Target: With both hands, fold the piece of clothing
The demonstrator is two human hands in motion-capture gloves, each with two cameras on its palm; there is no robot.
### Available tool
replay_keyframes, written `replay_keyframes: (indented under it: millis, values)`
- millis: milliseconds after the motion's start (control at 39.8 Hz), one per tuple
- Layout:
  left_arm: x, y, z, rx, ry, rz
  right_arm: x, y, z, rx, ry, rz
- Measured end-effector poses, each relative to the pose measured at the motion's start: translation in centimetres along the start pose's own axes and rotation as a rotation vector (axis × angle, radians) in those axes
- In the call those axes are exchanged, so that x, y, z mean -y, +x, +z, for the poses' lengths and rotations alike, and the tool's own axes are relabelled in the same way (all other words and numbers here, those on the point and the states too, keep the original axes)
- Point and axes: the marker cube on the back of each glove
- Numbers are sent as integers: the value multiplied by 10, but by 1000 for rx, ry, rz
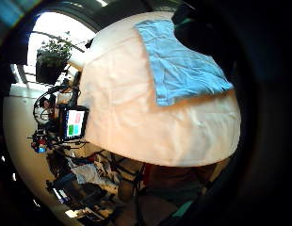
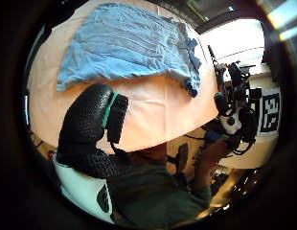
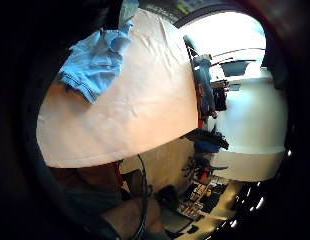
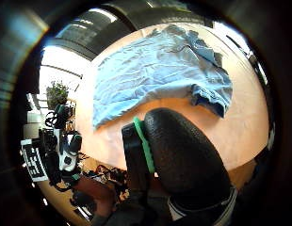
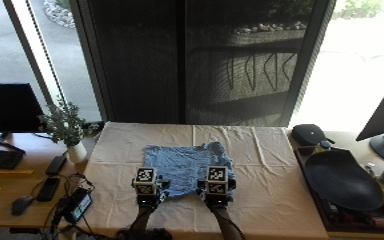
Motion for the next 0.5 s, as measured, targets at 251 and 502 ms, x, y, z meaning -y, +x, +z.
replay_keyframes:
  millis: [251, 502]
  values:
    - [-6, -1, -9, -22, -2, 14, -8, -2, -23, 1, 33, -14]
    - [-10, -1, -26, -32, 59, 34, -14, -4, -35, 5, 69, -28]
